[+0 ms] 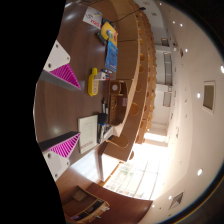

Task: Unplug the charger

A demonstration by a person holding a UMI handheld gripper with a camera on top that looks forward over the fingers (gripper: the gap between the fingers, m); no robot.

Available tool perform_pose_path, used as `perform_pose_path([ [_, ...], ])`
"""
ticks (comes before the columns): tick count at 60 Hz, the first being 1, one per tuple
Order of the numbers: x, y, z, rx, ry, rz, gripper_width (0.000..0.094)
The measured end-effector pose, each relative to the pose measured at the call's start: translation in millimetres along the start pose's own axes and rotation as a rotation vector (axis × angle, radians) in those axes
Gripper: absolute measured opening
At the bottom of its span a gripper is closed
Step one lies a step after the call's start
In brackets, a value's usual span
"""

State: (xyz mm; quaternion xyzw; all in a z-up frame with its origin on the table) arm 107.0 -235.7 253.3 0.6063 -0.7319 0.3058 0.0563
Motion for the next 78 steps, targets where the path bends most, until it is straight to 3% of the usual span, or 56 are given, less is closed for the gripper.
perform_pose_path([
  [14, -22.2, 13.5, 21.0, 0.010, 0.052, 0.010, 0.0849],
  [24, -59.2, 70.8, 19.9, 0.028, 0.055, -0.071, 0.0848],
  [41, -178.3, 173.4, -45.7, 0.006, -0.083, -0.137, 0.0847],
  [49, -244.4, 194.7, -62.5, 0.009, -0.093, -0.144, 0.0840],
  [62, -325.4, 205.8, -60.5, -0.018, -0.039, -0.150, 0.0710],
  [71, -344.8, 209.1, -63.7, -0.032, -0.053, -0.142, 0.0392],
  [78, -345.1, 207.9, -63.1, -0.064, -0.062, -0.159, 0.0324],
])
Point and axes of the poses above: the point between the fingertips, and its own axes, seen from behind it with the camera up: y to the left, z down, x backward, against the way the camera looks, the point moved 7 cm from there along x, backward, against the way the camera looks, and after that the axes turned 15 degrees about x, right-handed, at the moved point
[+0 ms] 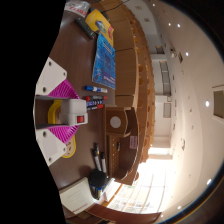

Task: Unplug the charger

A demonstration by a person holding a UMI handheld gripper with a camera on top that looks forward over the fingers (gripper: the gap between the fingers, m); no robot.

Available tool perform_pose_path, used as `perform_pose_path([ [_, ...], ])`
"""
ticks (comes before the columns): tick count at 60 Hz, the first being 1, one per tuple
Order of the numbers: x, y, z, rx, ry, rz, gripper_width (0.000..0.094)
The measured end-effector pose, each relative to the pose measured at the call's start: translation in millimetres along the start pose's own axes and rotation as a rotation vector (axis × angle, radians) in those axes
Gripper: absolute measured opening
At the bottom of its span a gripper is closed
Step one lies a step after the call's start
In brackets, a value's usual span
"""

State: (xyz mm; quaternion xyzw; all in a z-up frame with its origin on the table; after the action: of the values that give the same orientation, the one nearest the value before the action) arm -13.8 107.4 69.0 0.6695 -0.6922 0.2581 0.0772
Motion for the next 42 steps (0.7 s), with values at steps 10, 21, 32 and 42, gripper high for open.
perform_pose_path([
  [10, 0.6, -0.4, -2.6, -0.021, 0.006, 0.017, 0.0251],
  [21, 33.0, -25.1, -56.6, 0.040, -0.207, 0.082, 0.0242],
  [32, 110.7, -73.2, -203.2, 0.013, -0.503, 0.070, 0.0242],
  [42, 84.9, -139.3, -149.6, -0.045, -0.380, 0.072, 0.0241],
])
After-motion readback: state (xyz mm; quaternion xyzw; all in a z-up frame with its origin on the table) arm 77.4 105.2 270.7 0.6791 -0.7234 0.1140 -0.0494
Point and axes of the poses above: the point between the fingertips, and its own axes, seen from behind it with the camera up: y to the left, z down, x backward, against the way the camera looks, the point moved 7 cm from there along x, backward, against the way the camera looks, and after that the axes turned 15 degrees about x, right-handed, at the moved point
